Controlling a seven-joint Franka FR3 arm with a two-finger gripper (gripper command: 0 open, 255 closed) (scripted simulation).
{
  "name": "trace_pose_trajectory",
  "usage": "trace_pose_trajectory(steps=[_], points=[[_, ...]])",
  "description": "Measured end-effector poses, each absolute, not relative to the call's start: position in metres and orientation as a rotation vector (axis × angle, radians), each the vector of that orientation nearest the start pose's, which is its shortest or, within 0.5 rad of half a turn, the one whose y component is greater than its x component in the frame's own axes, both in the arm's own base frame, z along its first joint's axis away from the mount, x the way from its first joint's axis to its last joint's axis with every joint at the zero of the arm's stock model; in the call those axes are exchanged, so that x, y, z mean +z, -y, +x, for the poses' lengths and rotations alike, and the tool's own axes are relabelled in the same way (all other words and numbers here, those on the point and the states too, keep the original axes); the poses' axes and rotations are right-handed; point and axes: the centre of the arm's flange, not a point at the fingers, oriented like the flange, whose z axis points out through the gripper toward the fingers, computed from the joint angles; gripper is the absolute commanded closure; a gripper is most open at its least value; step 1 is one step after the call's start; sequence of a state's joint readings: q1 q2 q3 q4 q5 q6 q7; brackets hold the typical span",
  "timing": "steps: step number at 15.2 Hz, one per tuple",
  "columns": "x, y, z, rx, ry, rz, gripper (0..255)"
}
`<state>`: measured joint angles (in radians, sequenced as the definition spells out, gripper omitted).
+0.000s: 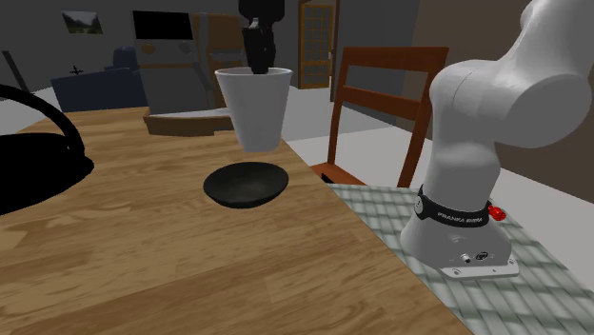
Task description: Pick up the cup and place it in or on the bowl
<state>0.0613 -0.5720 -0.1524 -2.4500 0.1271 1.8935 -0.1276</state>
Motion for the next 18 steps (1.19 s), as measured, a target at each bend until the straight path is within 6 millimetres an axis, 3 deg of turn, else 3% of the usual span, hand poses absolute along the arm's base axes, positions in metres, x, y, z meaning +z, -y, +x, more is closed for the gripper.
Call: trace_pose_trajectory(steps=[5, 18], points=[[0.508, 0.069, 0.425, -0.041, 0.029, -2.941, 255], [0.445, 0.073, 0.429, -0.04, 0.03, -2.941, 255]])
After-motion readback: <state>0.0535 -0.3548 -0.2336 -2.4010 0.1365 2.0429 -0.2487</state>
